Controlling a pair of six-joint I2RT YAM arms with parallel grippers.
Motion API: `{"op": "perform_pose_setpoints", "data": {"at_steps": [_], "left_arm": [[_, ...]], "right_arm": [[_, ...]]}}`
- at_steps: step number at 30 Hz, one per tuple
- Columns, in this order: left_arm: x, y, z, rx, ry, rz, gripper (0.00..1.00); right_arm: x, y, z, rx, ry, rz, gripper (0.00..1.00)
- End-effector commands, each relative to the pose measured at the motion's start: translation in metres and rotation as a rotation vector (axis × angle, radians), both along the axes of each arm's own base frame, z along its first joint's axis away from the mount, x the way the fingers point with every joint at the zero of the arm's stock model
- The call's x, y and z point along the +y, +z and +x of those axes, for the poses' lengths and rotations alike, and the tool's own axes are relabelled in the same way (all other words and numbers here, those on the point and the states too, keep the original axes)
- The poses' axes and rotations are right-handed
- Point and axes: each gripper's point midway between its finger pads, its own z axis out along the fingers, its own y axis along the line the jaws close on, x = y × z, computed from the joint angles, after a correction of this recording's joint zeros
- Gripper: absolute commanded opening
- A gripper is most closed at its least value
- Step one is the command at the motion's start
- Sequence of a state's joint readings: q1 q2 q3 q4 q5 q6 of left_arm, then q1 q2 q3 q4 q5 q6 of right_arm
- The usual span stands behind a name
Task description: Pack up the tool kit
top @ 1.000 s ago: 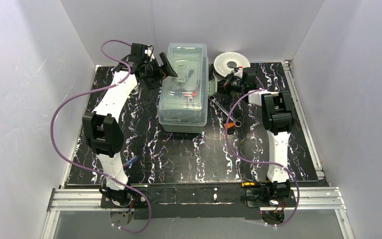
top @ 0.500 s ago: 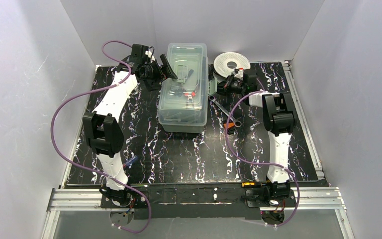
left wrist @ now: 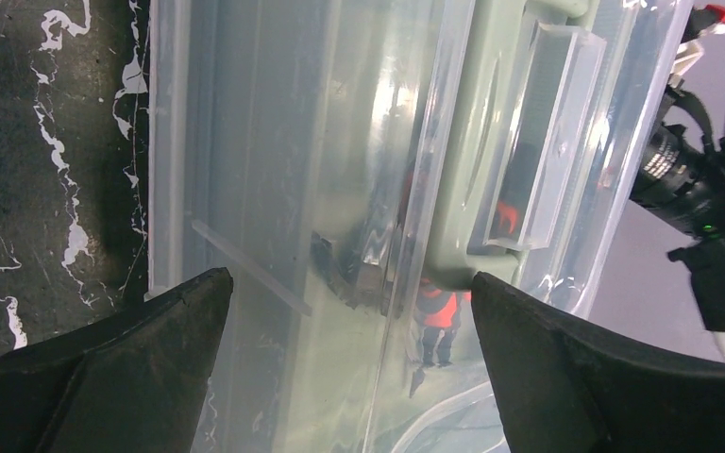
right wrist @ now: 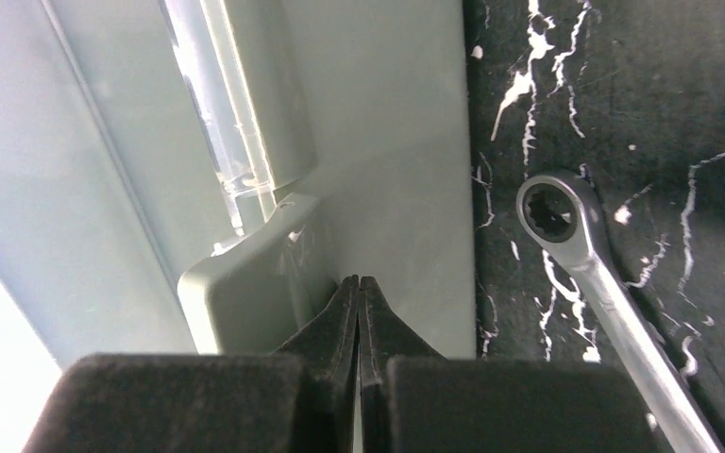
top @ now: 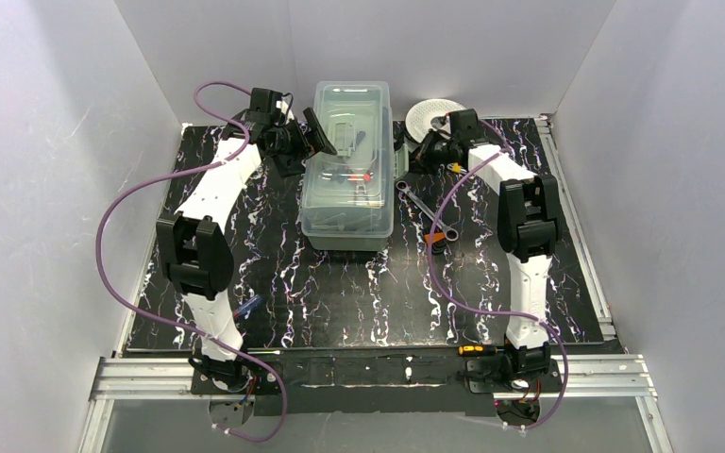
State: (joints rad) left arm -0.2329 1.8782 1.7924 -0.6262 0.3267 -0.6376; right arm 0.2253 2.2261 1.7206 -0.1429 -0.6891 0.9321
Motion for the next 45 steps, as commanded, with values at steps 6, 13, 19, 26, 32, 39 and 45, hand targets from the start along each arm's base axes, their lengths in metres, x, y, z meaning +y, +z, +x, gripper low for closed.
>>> {"op": "perform_pose_setpoints", "data": {"at_steps": [6, 13, 19, 26, 32, 39, 45], "left_arm": [[-0.006, -0.012, -0.029, 0.093, -0.021, -0.011, 0.98], [-0.007, -0.018, -0.035, 0.11, -0.022, -0.009, 0.98], [-0.005, -0.015, -0.035, 0.092, -0.02, 0.002, 0.98], [-0.006, -0.012, -0.032, 0.081, -0.027, 0.003, 0.98], [-0.001, -0.006, -0.027, 0.055, -0.03, 0.03, 0.98], [0.015, 0.016, -0.014, -0.019, 0.026, 0.105, 0.98], [0.036, 0.03, -0.002, -0.096, 0.088, 0.185, 0.98]], "right_arm": [[0.047, 0.079, -0.02, -0.168, 0.139, -0.253, 0.01], [0.065, 0.052, -0.035, -0.178, 0.215, -0.398, 0.01], [0.056, 0.07, -0.033, -0.234, 0.187, -0.414, 0.01], [0.037, 0.117, -0.032, -0.287, 0.146, -0.331, 0.01], [0.004, 0.129, -0.033, -0.289, 0.066, -0.421, 0.09], [-0.061, 0.07, -0.017, -0.195, -0.053, -0.801, 0.01], [-0.084, 0.035, 0.001, -0.151, -0.101, -0.985, 0.01]]}}
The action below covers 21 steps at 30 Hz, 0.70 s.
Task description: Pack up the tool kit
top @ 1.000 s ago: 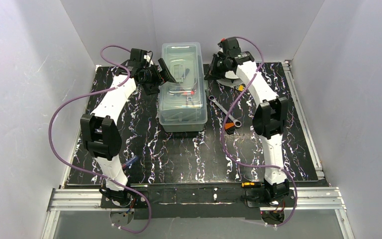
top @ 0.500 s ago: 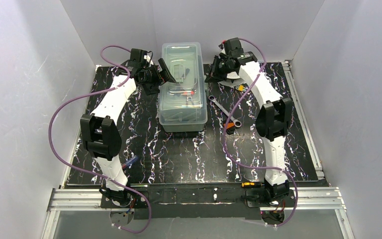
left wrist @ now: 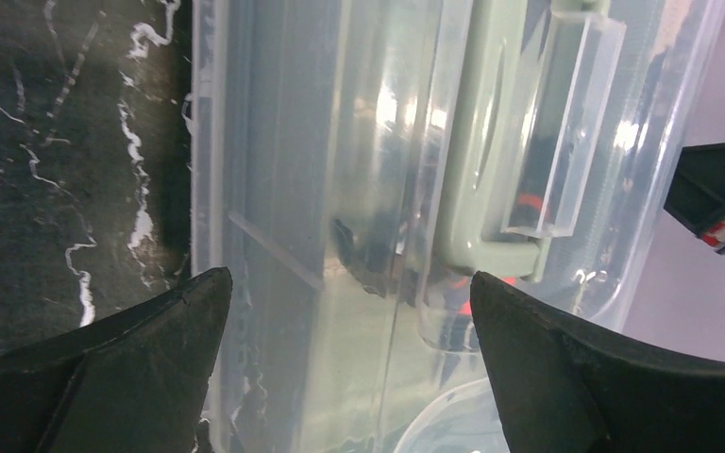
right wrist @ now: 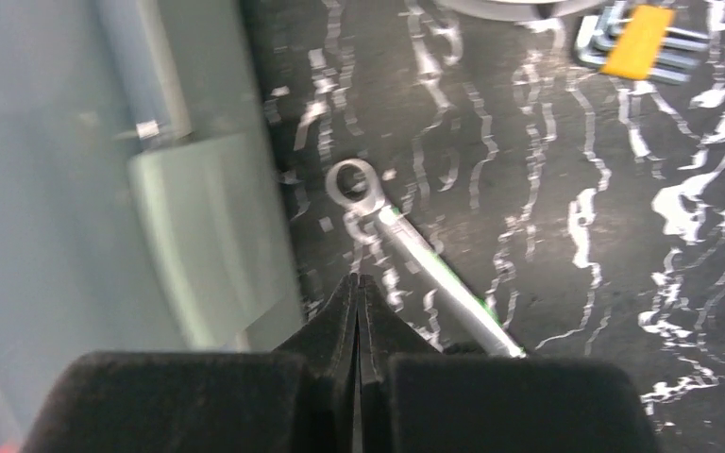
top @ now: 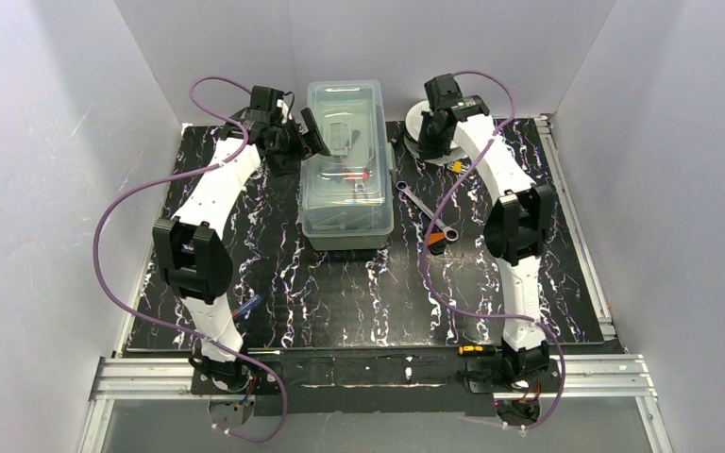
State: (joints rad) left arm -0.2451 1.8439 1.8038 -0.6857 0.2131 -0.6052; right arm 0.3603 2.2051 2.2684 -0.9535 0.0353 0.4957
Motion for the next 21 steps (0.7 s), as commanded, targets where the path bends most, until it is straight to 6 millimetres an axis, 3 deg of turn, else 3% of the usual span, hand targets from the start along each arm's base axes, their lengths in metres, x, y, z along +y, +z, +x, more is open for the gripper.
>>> {"op": "perform_pose_setpoints", "data": {"at_steps": [1, 5, 9, 11, 16, 19, 21], "left_arm": [[0.02, 0.027, 0.007, -0.095, 0.04, 0.086, 0.98], [0.011, 0.019, 0.018, -0.082, 0.021, 0.058, 0.98], [0.0, 0.012, 0.022, -0.052, 0.01, 0.005, 0.98], [0.0, 0.008, 0.02, -0.038, 0.014, 0.001, 0.98], [-0.012, -0.009, 0.014, 0.027, -0.006, -0.058, 0.98], [-0.015, -0.016, 0.011, 0.056, -0.011, -0.076, 0.97], [-0.016, -0.017, 0.01, 0.056, -0.015, -0.085, 1.0]], "right_arm": [[-0.037, -0.025, 0.014, -0.01, -0.099, -0.234, 0.01], [-0.053, -0.037, 0.025, -0.03, -0.168, -0.351, 0.01], [-0.041, -0.047, 0.026, -0.017, -0.139, -0.317, 0.01], [-0.018, -0.051, 0.026, -0.009, -0.084, -0.236, 0.01], [0.078, -0.053, 0.004, 0.058, 0.151, 0.096, 0.01], [0.131, -0.042, -0.012, 0.094, 0.307, 0.367, 0.01], [0.153, -0.029, -0.02, 0.103, 0.405, 0.494, 0.01]]}}
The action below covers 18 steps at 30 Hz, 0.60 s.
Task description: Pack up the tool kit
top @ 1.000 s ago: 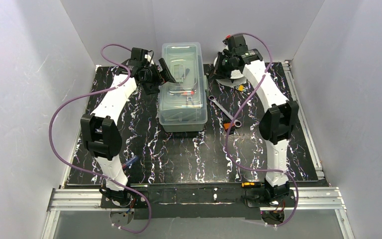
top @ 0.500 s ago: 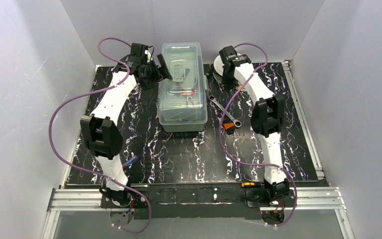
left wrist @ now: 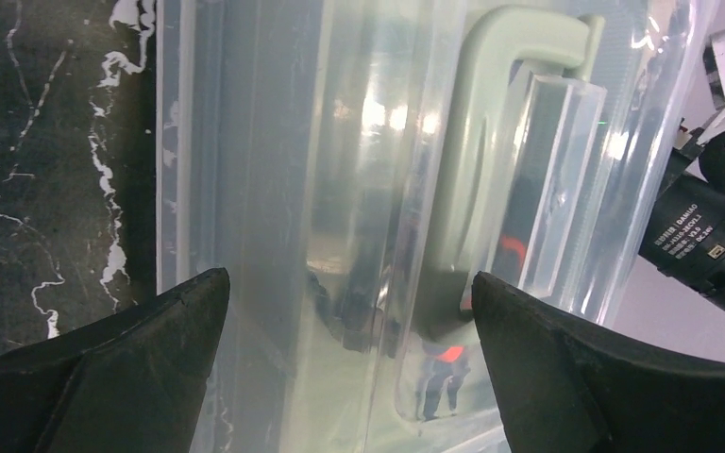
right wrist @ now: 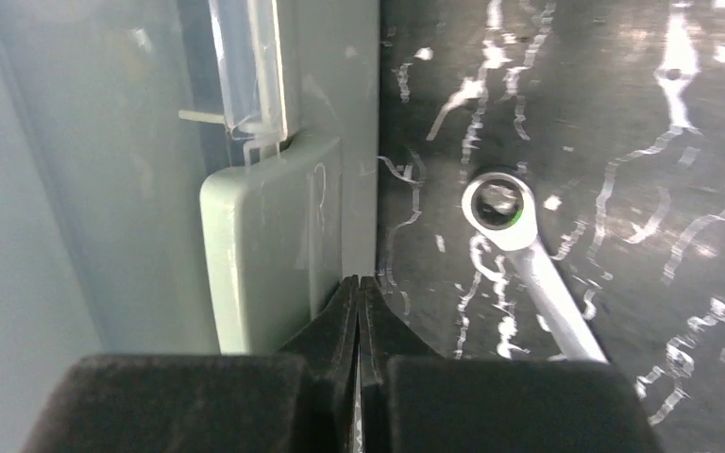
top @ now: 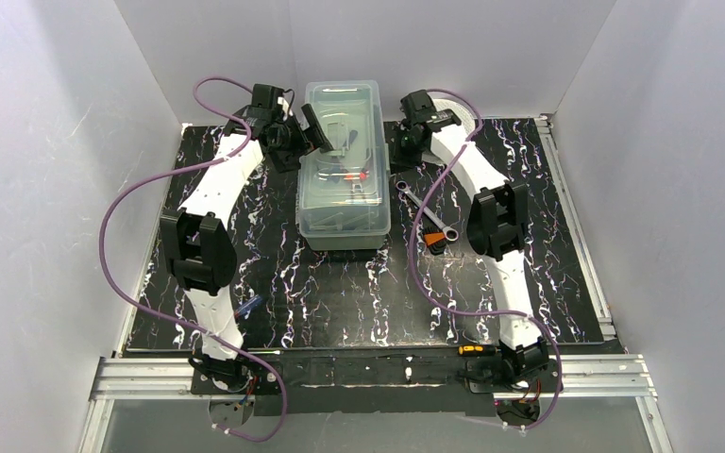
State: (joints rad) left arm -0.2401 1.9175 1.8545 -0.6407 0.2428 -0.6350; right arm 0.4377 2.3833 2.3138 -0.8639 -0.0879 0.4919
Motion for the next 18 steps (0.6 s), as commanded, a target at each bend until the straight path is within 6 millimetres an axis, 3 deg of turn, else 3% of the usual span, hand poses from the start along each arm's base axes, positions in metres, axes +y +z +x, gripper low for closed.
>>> {"op": "perform_pose_setpoints", "data": {"at_steps": [1, 4, 9, 14, 18], "left_arm": [[-0.008, -0.012, -0.013, 0.066, -0.025, -0.046, 0.99], [-0.011, -0.015, -0.015, 0.079, -0.025, -0.065, 1.0], [-0.008, -0.01, -0.015, 0.055, -0.02, -0.05, 0.99], [0.002, 0.016, -0.015, -0.014, -0.025, -0.006, 1.0], [0.012, 0.05, -0.024, -0.097, -0.015, 0.011, 1.0]], "right_arm": [[0.088, 0.04, -0.023, 0.047, 0.265, 0.448, 0.01], [0.084, 0.038, -0.022, 0.04, 0.248, 0.422, 0.01], [0.058, 0.04, -0.018, 0.03, 0.185, 0.372, 0.01], [0.023, 0.084, -0.017, -0.068, 0.151, 0.366, 0.01], [-0.004, 0.122, -0.028, -0.157, 0.138, 0.326, 0.01]]}}
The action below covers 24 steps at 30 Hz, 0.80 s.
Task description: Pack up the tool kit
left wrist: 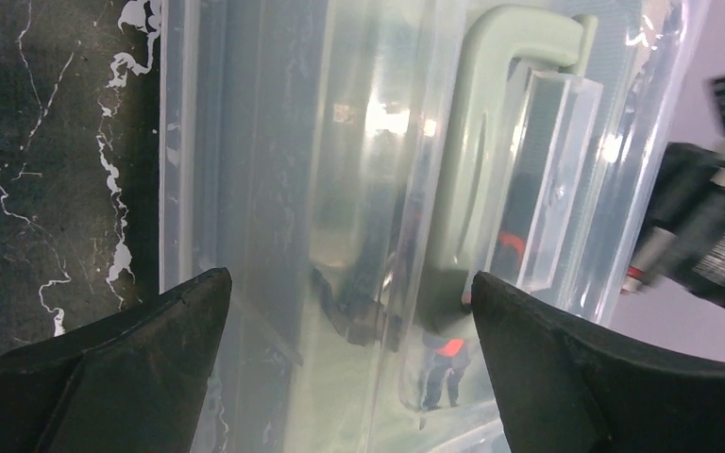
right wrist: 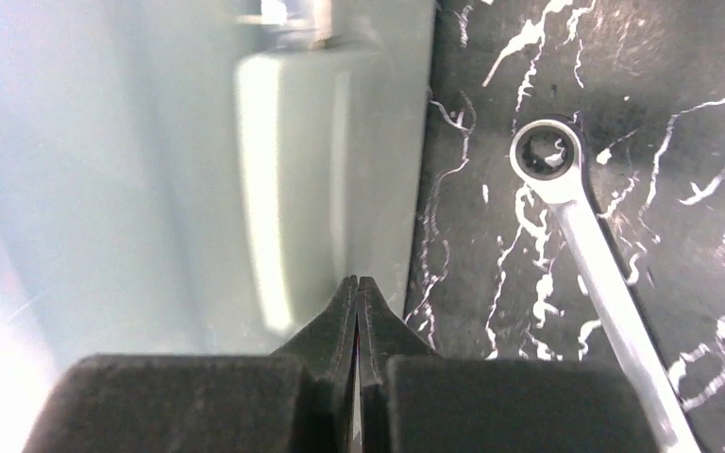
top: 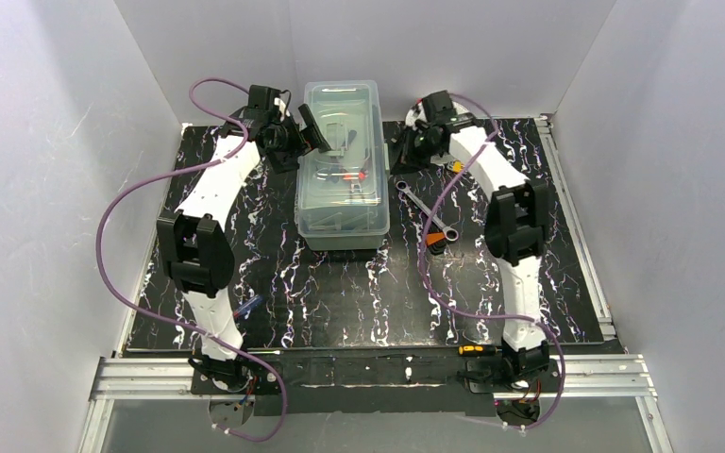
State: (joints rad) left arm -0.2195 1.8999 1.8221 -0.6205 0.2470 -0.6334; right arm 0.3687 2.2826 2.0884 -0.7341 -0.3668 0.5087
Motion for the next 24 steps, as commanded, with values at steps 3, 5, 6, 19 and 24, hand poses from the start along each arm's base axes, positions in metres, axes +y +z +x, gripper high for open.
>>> {"op": "perform_pose_setpoints", "data": {"at_steps": [3, 5, 6, 19, 24], "left_arm": [[0.011, 0.075, -0.038, -0.154, -0.019, 0.03, 1.0], [0.018, 0.089, -0.053, -0.193, -0.019, 0.041, 0.99], [0.022, 0.094, -0.062, -0.208, -0.025, 0.052, 1.0], [0.134, 0.064, -0.162, -0.534, 0.343, 0.306, 1.0], [0.152, 0.025, -0.169, -0.564, 0.389, 0.385, 0.99]], "right_arm": [[-0.025, 0.149, -0.026, -0.319, 0.02, 0.113, 0.01], [-0.042, 0.161, -0.043, -0.357, 0.005, 0.107, 0.01], [-0.05, 0.165, -0.052, -0.381, -0.003, 0.101, 0.01], [-0.164, 0.12, -0.14, -0.973, -0.344, -0.067, 0.75], [-0.21, 0.079, -0.155, -1.083, -0.357, -0.339, 0.82]]}}
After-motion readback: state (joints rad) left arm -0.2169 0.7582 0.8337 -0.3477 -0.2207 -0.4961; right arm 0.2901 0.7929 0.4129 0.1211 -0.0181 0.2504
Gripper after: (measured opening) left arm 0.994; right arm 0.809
